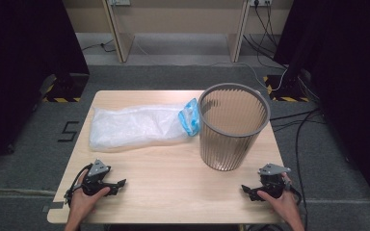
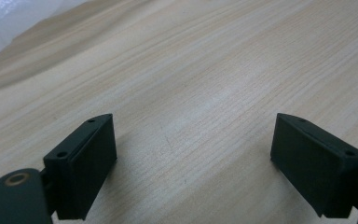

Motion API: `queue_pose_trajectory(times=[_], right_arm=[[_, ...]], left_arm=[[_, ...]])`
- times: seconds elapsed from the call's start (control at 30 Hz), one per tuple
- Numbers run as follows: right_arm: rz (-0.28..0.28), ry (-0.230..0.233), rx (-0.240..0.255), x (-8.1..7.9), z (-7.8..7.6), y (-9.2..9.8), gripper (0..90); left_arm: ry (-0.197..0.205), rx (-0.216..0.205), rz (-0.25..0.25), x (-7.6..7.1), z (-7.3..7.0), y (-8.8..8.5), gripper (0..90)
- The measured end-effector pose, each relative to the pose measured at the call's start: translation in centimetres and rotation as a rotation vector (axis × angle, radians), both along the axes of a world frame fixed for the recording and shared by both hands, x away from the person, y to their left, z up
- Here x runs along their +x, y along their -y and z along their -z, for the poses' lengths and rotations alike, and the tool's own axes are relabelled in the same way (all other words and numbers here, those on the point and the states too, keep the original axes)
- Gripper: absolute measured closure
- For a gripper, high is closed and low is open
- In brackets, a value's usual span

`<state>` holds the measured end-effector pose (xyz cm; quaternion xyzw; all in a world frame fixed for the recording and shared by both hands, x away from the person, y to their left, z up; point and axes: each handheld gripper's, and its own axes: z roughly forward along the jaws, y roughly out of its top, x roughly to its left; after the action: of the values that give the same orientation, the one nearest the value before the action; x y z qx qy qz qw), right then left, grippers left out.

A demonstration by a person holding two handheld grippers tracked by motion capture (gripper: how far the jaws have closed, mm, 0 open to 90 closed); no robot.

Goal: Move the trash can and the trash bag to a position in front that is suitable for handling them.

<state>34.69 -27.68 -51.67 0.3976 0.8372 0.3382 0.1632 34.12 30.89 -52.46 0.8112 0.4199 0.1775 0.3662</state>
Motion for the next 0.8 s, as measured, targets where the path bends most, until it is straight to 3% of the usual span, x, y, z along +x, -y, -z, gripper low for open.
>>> queue_pose_trajectory(times=[0.13,0.17,0.2,0.23,0.33,0.37,0.5,0.53,0.57,0.63,0.67,0.7,0.8], right_arm=[[0.011,0.005,0.005,0.1,0.0,0.1,3.6],[0.017,0.011,0.012,0.1,-0.1,0.2,9.3],[0.017,0.011,0.012,0.1,-0.1,0.2,9.3],[0.014,0.017,0.019,0.2,-0.3,0.4,20.2],[0.025,0.013,0.035,0.3,-0.6,0.6,13.6],[0.043,0.021,0.041,0.3,-0.9,0.8,16.9],[0.057,0.032,0.055,0.4,-1.4,1.1,15.4],[0.097,0.044,0.07,0.8,-1.9,1.5,15.2],[0.097,0.044,0.07,0.8,-1.9,1.5,15.2],[0.169,0.074,0.05,1.6,-2.9,1.8,15.3],[0.169,0.074,0.05,1.6,-2.9,1.8,15.3],[0.196,0.087,0.079,2.2,-3.4,2.2,15.6],[0.232,0.091,0.098,2.8,-3.8,2.5,15.5]], left_arm=[[0.0,0.0,0.0,0.0,0.0,0.0,13.2],[0.0,0.001,0.001,0.0,0.0,0.0,13.2],[0.0,0.001,0.001,0.0,0.0,0.0,13.1],[0.0,0.001,0.001,0.0,0.0,0.0,13.0],[-0.001,-0.001,0.002,0.0,0.0,0.0,13.3],[0.0,0.0,0.003,0.0,0.0,0.0,13.7],[-0.003,-0.005,0.004,0.0,-0.1,0.3,14.9],[-0.001,-0.006,0.0,0.0,-0.3,0.4,14.9],[0.009,-0.011,0.002,0.1,-0.6,0.5,14.9],[0.036,-0.013,0.01,0.3,-1.3,1.1,14.9],[0.051,-0.007,0.013,0.5,-1.7,1.5,14.9],[0.065,-0.013,0.018,0.7,-2.2,1.8,14.9],[0.08,-0.063,0.031,1.5,-3.3,2.9,14.9]])
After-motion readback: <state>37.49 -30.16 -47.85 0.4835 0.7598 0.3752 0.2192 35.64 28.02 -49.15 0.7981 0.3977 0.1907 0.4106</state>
